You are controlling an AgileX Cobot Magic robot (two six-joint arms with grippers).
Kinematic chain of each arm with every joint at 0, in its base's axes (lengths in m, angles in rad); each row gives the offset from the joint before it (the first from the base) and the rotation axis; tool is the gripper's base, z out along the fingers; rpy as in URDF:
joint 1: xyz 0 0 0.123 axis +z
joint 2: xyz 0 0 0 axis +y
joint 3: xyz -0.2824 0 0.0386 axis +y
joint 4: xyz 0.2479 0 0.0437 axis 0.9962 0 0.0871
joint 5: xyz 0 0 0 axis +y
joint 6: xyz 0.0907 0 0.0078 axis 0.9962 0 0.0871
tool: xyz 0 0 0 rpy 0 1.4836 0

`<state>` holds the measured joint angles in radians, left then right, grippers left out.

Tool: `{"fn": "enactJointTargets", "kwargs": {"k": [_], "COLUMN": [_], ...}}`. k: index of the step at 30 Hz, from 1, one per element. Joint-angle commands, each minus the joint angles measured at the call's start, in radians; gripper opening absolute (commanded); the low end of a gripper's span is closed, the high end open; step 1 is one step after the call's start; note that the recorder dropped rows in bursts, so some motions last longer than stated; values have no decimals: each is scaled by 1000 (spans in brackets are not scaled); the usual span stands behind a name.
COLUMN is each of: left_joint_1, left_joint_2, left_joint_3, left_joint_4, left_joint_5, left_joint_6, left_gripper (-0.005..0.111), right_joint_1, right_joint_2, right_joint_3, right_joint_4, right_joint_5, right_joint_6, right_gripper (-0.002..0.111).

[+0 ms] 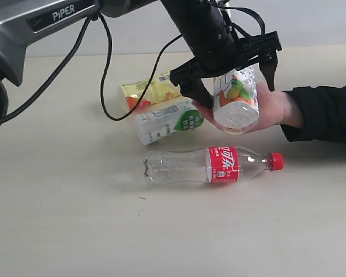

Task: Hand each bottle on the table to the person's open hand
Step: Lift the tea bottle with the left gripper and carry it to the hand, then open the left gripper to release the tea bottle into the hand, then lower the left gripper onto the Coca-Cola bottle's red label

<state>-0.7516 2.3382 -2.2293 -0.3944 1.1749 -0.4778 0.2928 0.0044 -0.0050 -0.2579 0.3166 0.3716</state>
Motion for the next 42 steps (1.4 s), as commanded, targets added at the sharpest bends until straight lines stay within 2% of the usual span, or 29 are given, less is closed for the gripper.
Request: {"fn": "enactJointTargets", "kwargs": {"k": [1,8,16,25,31,37,42], "left_joint_1": [3,3,-19,-99,-181,-282,-354], "left_joint_2": [-16,-81,-143,-173,-173,-173,-173], "left_joint_3": [-7,-7,-7,-7,-1,18,105], "left_joint_4": [4,55,49,68,111,288,544], "left_joint_5": [-4,-16,37,46,46,46,46], "left_joint_6": [68,218,377,653,803,867,870], "left_gripper": [105,105,105,105,105,105,105], "right_joint_1": [4,4,4,4,4,4,4], "right_joint_2": [-4,-4,-4,-4,-4,-4,-4], "right_joint_3": [5,5,5,5,5,5,5], "right_joint_4": [-3,-3,-3,-3,-3,-3,-3], "right_joint_5": [-8,-8,-8,-8,-8,-8,-8], "right_joint_6": [-5,-5,-5,-5,-6,-6,-6], "right_gripper": [0,0,0,0,0,0,0]}}
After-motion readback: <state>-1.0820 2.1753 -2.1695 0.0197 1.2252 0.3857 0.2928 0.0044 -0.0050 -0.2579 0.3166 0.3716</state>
